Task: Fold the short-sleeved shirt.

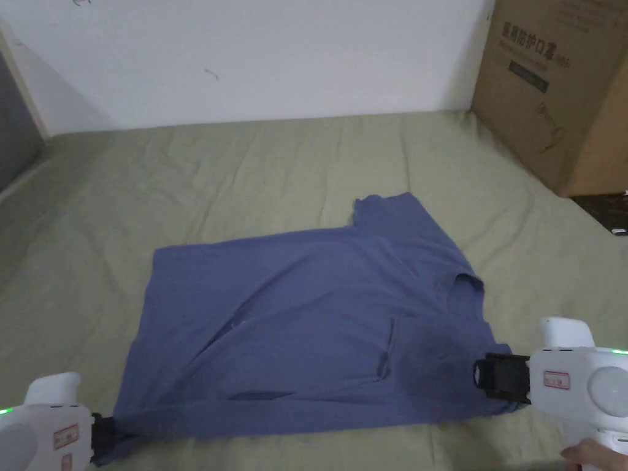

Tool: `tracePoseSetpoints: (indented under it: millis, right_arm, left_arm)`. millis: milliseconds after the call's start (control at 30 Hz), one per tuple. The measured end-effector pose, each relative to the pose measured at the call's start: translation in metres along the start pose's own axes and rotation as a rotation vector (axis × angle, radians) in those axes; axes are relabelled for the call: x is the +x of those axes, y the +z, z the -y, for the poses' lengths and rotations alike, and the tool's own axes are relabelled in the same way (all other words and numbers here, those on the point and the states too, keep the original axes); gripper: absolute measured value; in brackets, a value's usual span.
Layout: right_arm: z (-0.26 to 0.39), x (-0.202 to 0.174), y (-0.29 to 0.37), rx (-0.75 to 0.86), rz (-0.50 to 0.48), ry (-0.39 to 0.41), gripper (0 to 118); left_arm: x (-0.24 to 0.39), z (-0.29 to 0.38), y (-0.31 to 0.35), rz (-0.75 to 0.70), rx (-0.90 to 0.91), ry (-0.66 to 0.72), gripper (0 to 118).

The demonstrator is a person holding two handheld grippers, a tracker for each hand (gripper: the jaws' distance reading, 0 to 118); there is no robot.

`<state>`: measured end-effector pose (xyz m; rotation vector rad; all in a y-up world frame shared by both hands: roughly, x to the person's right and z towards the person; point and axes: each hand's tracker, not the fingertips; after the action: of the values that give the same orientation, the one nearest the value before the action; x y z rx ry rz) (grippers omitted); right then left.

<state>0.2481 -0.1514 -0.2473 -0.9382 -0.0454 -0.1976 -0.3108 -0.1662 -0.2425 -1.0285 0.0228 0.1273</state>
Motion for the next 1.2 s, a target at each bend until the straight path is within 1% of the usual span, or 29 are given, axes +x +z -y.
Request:
tracePoseSetpoints:
  millis: [67, 100, 133, 167, 200, 233, 267, 300, 400, 500, 567, 700, 833, 933, 967, 1000, 1033, 1067, 1100, 1133, 1167, 1200]
  right_arm:
    - [-0.001, -0.003, -0.005, -0.003, 0.003, 0.01, 96]
    - [0.0, -0.001, -0.016, -0.037, 0.006, 0.029, 95]
    - [0.004, 0.001, -0.03, -0.105, 0.01, 0.058, 85]
    - [0.007, 0.004, -0.042, -0.144, 0.013, 0.066, 45]
    - [0.011, 0.004, -0.051, -0.173, 0.041, 0.081, 4]
    - [0.016, 0.002, -0.049, -0.131, 0.099, 0.051, 4]
    - [0.017, 0.002, -0.045, -0.12, 0.034, 0.032, 4]
    - [0.015, 0.003, -0.043, -0.116, 0.019, 0.023, 4]
    - [0.011, -0.001, -0.035, -0.069, 0.047, 0.063, 4]
    - [-0.004, -0.002, -0.018, -0.033, 0.022, 0.055, 4]
    - [-0.019, -0.002, -0.006, 0.003, 0.001, 0.055, 4]
    - [-0.059, -0.006, 0.002, 0.043, -0.023, 0.03, 4]
    - [-0.106, -0.008, -0.025, 0.046, -0.023, 0.002, 4]
    - [-0.127, -0.011, -0.063, -0.003, 0.031, -0.002, 4]
    - [-0.128, -0.016, -0.066, -0.018, 0.029, -0.009, 4]
    - [-0.129, -0.019, -0.075, -0.026, 0.027, 0.0, 4]
    - [-0.128, -0.024, -0.083, -0.04, 0.052, 0.017, 7]
    - [-0.128, -0.027, -0.088, -0.055, 0.082, 0.05, 18]
    - [-0.127, -0.028, -0.096, -0.072, 0.107, 0.086, 50]
    - [-0.125, -0.029, -0.099, -0.086, 0.121, 0.11, 69]
    - [-0.123, -0.028, -0.098, -0.081, 0.11, 0.109, 67]
    - [-0.122, -0.028, -0.095, -0.079, 0.107, 0.109, 67]
  left_arm:
    - [0.003, 0.001, 0.0, -0.007, -0.004, -0.014, 1]
    - [0.001, 0.001, -0.002, -0.008, -0.006, -0.016, 1]
    - [0.0, 0.002, -0.003, -0.01, -0.006, -0.018, 1]
    - [0.001, 0.002, -0.005, -0.013, -0.008, -0.02, 1]
    - [0.002, 0.002, -0.006, -0.016, -0.012, -0.021, 1]
    - [0.001, 0.003, -0.006, -0.012, -0.012, -0.018, 1]
    - [0.001, 0.003, -0.007, -0.009, -0.014, -0.016, 1]
    - [0.002, 0.003, -0.006, -0.013, -0.016, -0.018, 1]
    - [0.001, 0.001, -0.005, -0.013, -0.016, -0.02, 1]
    - [0.001, -0.005, 0.005, -0.024, 0.0, -0.035, 1]
    - [0.004, -0.014, 0.012, -0.035, 0.032, -0.085, 1]
    - [0.008, -0.049, 0.016, -0.052, 0.064, -0.102, 1]
    - [0.014, -0.096, -0.002, -0.08, 0.095, -0.14, 1]
    - [0.025, -0.123, -0.031, -0.11, 0.05, -0.182, 1]
    - [0.027, -0.127, -0.041, -0.115, 0.045, -0.185, 1]
    - [0.029, -0.131, -0.051, -0.125, 0.032, -0.191, 6]
    - [0.032, -0.131, -0.059, -0.138, 0.023, -0.189, 18]
    - [0.033, -0.132, -0.064, -0.157, 0.006, -0.191, 40]
    - [0.033, -0.131, -0.067, -0.166, -0.013, -0.183, 71]
    - [0.031, -0.129, -0.068, -0.157, -0.012, -0.166, 88]
    - [0.029, -0.125, -0.064, -0.144, -0.008, -0.136, 96]
    - [0.027, -0.121, -0.059, -0.136, -0.005, -0.116, 96]
